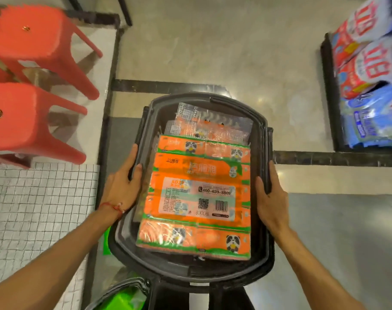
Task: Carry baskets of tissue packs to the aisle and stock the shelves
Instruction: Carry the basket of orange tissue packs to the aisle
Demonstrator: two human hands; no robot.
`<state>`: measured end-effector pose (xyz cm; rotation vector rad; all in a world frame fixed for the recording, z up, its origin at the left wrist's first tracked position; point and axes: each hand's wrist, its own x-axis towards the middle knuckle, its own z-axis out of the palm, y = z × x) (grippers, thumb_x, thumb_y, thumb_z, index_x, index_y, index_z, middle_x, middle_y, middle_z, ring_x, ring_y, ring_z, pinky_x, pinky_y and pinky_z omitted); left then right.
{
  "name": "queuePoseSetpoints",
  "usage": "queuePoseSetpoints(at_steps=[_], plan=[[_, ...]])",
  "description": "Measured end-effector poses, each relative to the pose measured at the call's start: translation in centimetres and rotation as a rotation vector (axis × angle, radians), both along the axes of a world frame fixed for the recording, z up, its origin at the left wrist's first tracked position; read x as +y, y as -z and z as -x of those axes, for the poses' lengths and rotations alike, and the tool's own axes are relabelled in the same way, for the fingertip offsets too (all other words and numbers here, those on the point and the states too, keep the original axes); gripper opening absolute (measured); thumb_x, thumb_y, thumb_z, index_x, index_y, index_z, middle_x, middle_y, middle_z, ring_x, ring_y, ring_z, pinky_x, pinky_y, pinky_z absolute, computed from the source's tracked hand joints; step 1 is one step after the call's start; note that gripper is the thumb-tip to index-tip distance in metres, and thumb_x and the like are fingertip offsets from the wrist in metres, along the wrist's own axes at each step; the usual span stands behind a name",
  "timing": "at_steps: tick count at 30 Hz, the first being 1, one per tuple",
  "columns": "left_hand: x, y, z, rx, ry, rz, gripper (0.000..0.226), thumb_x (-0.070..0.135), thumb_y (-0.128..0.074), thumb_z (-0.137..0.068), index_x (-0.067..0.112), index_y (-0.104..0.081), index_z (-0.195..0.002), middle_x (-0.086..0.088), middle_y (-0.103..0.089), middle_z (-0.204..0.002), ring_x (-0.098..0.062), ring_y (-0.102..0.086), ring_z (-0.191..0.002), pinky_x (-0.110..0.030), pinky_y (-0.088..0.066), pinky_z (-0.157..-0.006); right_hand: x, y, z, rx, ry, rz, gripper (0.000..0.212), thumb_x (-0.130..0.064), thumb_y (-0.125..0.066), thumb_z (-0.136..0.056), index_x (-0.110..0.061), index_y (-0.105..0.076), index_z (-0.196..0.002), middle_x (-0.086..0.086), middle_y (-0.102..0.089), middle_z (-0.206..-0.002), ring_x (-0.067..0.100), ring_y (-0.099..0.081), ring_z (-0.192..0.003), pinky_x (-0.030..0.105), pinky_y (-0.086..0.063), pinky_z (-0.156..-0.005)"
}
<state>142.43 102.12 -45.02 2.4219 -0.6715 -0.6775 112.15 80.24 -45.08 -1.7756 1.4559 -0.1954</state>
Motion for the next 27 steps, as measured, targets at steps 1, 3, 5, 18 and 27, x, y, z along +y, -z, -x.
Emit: queuePoseSetpoints(at_steps=[1,3,5,18,27], plan=[[-1.2,-1.0,0.8,-0.007,0.041,-0.002,0.056,0.044,-0.039,-0.106,0.062,-0.013,-0.152,-0.014,-0.058,-0.053,-0.029,-0.059,-0.052,-0.043,-0.056,-0.063,0.0,-0.9,1.6,-0.014,0.036,0.009,0.064,-0.039,-0.047,-0.111,-0.036,-0.017,-0.167,-0.001,-0.067,-0.126,0.013,-0.064,-0.097,0.036,-0.054,-0.093],[-3.6,-2.8,2.6,-0.03,0.119,-0.007,0.055,0.046,-0.039,-0.106,0.06,-0.013,-0.153,-0.014,-0.063,-0.061,-0.03,-0.061,-0.059,-0.043,-0.056,-0.068,-0.2,-2.6,4.6,-0.023,0.098,0.025,0.064,-0.038,-0.047,-0.111,-0.034,-0.019,-0.167,-0.004,-0.065,-0.118,0.01,-0.062,-0.089,0.032,-0.051,-0.09],[-6.1,-4.5,4.7,-0.055,0.182,-0.01,0.055,0.047,-0.039,-0.106,0.058,-0.016,-0.154,-0.018,-0.069,-0.076,-0.035,-0.065,-0.071,-0.044,-0.055,-0.074,-0.7,-4.0,7.6,-0.019,0.15,0.035,0.064,-0.037,-0.048,-0.11,-0.031,-0.019,-0.168,-0.002,-0.063,-0.114,0.004,-0.056,-0.078,0.029,-0.048,-0.087],[-24.9,-13.7,26.2,-0.081,0.627,0.078,0.057,0.034,-0.042,-0.108,0.038,-0.021,-0.16,-0.018,-0.065,-0.132,-0.037,-0.065,-0.112,-0.042,-0.048,-0.1,-5.9,-11.8,32.6,-0.085,0.542,0.111,0.063,-0.031,-0.053,-0.11,-0.026,-0.026,-0.167,0.014,-0.064,-0.143,0.024,-0.065,-0.111,0.028,-0.044,-0.097],[-36.9,-16.9,42.6,-0.061,0.908,0.188,0.056,0.033,-0.042,-0.108,0.036,-0.021,-0.16,-0.015,-0.072,-0.103,-0.017,-0.063,-0.078,-0.037,-0.054,-0.091,-7.0,-15.8,48.5,-0.082,0.856,0.165,0.063,-0.036,-0.052,-0.109,-0.03,-0.025,-0.167,0.003,-0.072,-0.114,0.013,-0.066,-0.076,0.029,-0.054,-0.082]])
